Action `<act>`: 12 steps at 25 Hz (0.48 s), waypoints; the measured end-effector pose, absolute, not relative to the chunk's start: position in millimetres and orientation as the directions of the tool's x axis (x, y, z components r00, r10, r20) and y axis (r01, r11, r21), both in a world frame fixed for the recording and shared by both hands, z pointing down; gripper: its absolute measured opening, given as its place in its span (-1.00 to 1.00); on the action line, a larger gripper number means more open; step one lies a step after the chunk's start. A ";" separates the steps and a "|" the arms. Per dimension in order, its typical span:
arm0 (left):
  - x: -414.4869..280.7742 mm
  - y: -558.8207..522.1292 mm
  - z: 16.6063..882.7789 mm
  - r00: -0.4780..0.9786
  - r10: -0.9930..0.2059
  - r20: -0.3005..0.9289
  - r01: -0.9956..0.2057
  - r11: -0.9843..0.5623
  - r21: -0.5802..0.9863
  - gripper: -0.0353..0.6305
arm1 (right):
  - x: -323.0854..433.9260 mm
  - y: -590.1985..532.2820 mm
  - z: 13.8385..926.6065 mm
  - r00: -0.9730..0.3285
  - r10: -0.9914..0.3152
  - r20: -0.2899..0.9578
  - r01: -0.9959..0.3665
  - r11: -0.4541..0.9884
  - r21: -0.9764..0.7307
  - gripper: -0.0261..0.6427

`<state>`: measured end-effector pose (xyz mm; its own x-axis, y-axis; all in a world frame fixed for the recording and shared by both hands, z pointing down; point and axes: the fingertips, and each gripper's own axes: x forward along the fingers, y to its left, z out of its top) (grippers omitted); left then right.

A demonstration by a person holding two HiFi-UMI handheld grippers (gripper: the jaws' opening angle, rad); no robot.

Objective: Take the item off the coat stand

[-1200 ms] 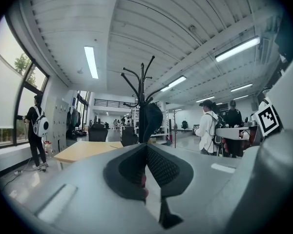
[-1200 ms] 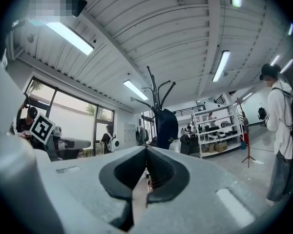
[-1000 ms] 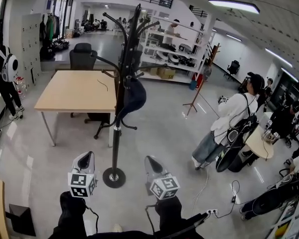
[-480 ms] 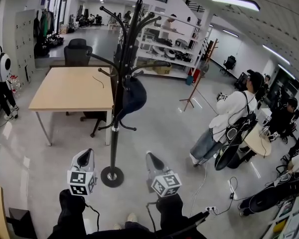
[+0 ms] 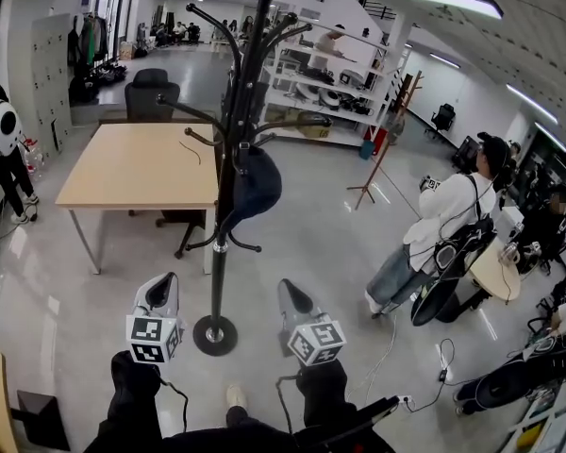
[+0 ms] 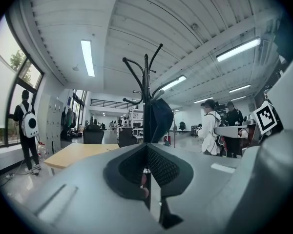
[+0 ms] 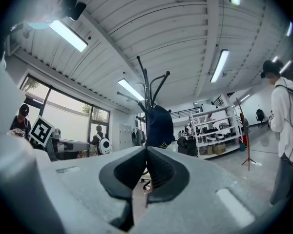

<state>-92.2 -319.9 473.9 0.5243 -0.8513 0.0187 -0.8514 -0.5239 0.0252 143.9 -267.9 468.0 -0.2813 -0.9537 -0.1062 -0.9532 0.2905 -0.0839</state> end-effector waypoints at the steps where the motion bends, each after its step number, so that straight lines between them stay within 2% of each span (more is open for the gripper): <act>1: -90.2 -323.7 474.2 0.522 -0.853 0.019 -0.853 -0.521 0.024 -0.89 | 145.7 -272.6 468.0 -0.285 -0.952 -0.109 -0.952 0.294 -0.084 -0.92; 12: -72.8 -370.7 466.2 0.492 -0.870 0.024 -0.870 -0.492 0.014 -0.89 | 165.5 -331.4 458.2 -0.317 -0.940 -0.124 -0.940 0.329 -0.091 -0.92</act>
<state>-72.8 -370.7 466.2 0.4924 -0.8700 0.0243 -0.8704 -0.4922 0.0141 165.5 -331.4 458.2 -0.3169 -0.9403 -0.1241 -0.9400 0.3288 -0.0910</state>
